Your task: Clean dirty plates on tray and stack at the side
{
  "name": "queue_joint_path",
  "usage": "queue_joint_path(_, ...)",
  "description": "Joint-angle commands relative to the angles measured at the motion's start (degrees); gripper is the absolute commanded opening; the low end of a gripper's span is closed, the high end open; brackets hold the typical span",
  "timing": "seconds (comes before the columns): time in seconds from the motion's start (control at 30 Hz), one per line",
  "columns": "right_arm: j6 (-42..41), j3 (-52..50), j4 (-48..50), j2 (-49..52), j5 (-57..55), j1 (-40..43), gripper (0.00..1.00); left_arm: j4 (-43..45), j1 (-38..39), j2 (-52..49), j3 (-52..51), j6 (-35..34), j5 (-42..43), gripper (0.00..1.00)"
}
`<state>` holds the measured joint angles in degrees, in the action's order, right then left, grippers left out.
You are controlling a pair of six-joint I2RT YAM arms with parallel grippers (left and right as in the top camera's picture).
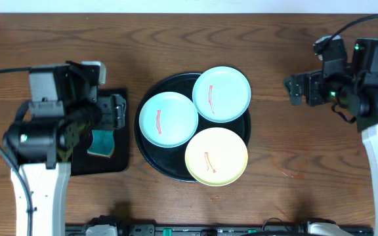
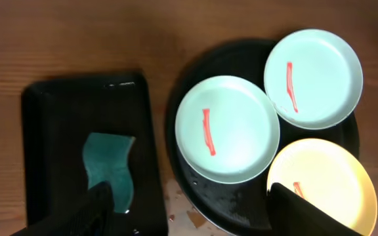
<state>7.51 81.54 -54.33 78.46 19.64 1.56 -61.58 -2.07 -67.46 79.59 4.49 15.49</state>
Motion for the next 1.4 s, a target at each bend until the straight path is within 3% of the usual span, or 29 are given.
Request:
queue_joint_path(0.0, -3.39, 1.2, 3.74, 2.36, 13.51, -0.76, 0.92, -0.28, 0.22, -2.67, 1.18, -0.5, 2.05, 0.75)
queue_joint_path(0.03, -7.69, 1.2, 6.45, 4.17, 15.06, -2.21, 0.87, -0.28, 0.22, -3.74, 1.18, -0.5, 2.05, 0.75)
queue_joint_path(0.23, -19.06, 1.29, 10.47, 10.29, 5.84, -13.03, 0.8, -0.28, 0.22, -6.73, 1.16, -0.52, -2.99, 0.75)
queue_joint_path(0.4, -29.97, 1.33, 13.44, 15.82, -0.72, -22.73, 0.68, -0.48, -2.03, -8.44, 1.16, -9.09, -13.2, 0.75)
queue_joint_path(0.6, -39.69, 1.33, 14.23, 24.5, -7.26, -31.76, 0.4, -0.79, -6.51, -9.81, 1.16, -15.13, -19.23, 0.75)
queue_joint_path(0.67, -42.29, 1.33, 14.27, 27.21, -9.2, -33.97, 0.37, -1.16, -7.58, -10.73, 1.16, -15.13, -19.23, 0.75)
queue_joint_path(0.93, -44.22, 1.33, 15.74, 34.6, -14.51, -39.15, 0.38, -2.03, -8.74, -15.08, 1.16, -15.13, -19.21, 0.75)
queue_joint_path(1.37, -45.22, 1.31, 21.2, 42.32, -17.62, -40.79, 0.19, -1.99, -8.74, -19.58, 0.94, -15.06, -19.28, 0.75)
